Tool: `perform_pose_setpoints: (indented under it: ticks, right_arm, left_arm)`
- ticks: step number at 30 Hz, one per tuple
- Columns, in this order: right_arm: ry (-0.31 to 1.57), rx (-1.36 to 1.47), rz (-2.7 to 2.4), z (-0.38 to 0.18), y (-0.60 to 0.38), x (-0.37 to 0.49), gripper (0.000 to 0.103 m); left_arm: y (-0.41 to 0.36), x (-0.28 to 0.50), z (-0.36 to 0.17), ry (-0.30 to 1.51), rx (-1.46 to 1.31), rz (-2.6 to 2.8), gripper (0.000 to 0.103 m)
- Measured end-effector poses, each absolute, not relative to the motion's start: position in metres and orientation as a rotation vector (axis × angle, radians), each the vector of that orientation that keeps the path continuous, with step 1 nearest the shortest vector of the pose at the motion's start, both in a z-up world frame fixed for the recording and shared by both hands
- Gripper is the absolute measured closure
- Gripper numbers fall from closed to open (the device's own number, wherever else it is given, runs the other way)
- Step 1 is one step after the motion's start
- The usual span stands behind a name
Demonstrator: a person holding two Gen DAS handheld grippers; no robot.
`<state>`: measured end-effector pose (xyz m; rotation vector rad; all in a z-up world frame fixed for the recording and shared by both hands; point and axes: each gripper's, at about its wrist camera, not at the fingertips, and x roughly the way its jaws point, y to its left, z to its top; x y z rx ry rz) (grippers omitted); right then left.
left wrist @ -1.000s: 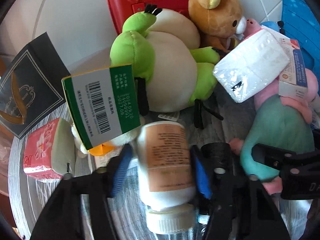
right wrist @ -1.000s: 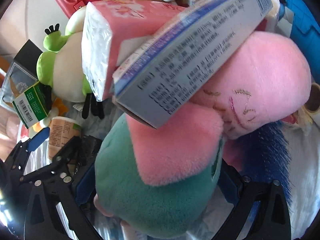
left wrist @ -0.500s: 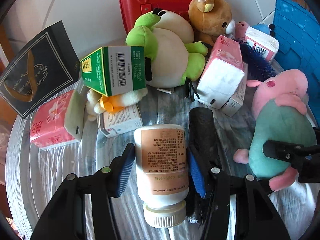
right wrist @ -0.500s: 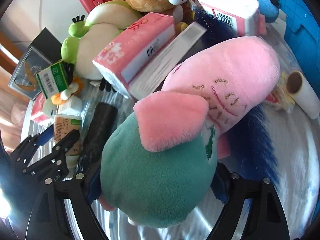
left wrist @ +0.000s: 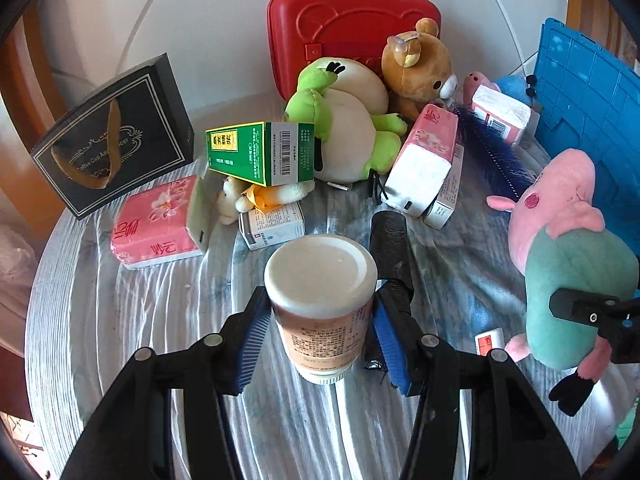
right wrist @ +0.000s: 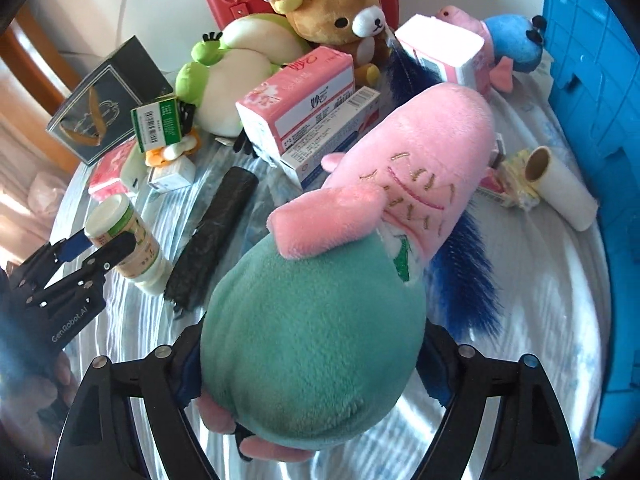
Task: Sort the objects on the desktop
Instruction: 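Grasp the white-lidded jar with the left tool while the right tool grasps the pink-and-teal plush pig, then lift the jar and plush pig and carry both over the blue crate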
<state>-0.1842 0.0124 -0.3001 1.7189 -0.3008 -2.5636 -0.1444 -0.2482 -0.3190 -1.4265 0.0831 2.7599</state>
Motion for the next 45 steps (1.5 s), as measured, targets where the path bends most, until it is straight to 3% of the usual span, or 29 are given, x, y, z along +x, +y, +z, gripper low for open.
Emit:
perform_pose_setpoints:
  ticks: [27,45]
  right_arm:
    - [-0.061,1.473,-2.633,-0.177,0.011,-0.110,0.020]
    - [-0.028,1.311,-2.699,-0.100,0.062,-0.058,0.020]
  left_arm:
    - [-0.227,-0.064,-0.186,0.079,-1.232,2.919,0.052]
    - [-0.166,-0.026,-0.106,0.121,-1.094,2.953,0.052]
